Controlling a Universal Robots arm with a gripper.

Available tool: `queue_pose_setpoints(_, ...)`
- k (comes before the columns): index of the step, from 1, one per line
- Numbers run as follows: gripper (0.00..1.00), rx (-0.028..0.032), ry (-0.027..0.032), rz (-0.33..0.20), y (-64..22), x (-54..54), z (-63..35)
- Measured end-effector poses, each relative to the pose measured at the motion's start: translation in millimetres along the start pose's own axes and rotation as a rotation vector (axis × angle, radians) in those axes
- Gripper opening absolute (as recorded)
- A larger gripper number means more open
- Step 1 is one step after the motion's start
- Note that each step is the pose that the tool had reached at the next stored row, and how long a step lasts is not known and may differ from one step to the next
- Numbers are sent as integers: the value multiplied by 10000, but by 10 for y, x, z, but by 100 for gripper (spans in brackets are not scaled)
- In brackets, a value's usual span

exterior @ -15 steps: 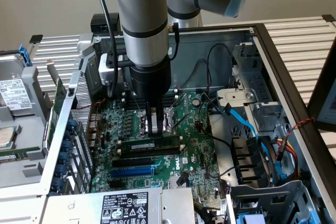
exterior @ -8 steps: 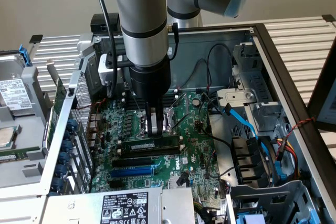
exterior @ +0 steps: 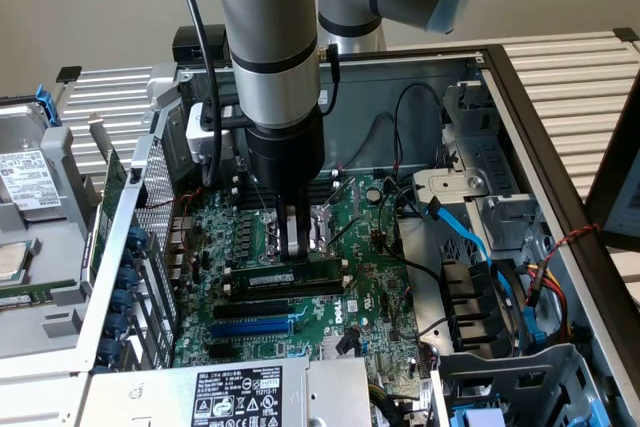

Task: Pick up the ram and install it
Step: 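Insert the ram into the slot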

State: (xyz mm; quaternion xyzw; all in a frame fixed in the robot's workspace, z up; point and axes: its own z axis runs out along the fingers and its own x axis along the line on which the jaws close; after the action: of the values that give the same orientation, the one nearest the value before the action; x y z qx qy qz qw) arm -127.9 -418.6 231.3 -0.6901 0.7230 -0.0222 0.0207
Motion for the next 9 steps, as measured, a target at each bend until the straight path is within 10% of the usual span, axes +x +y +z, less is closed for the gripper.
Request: queue_pose_setpoints(9, 12, 1, 0, 13, 10, 1, 14)
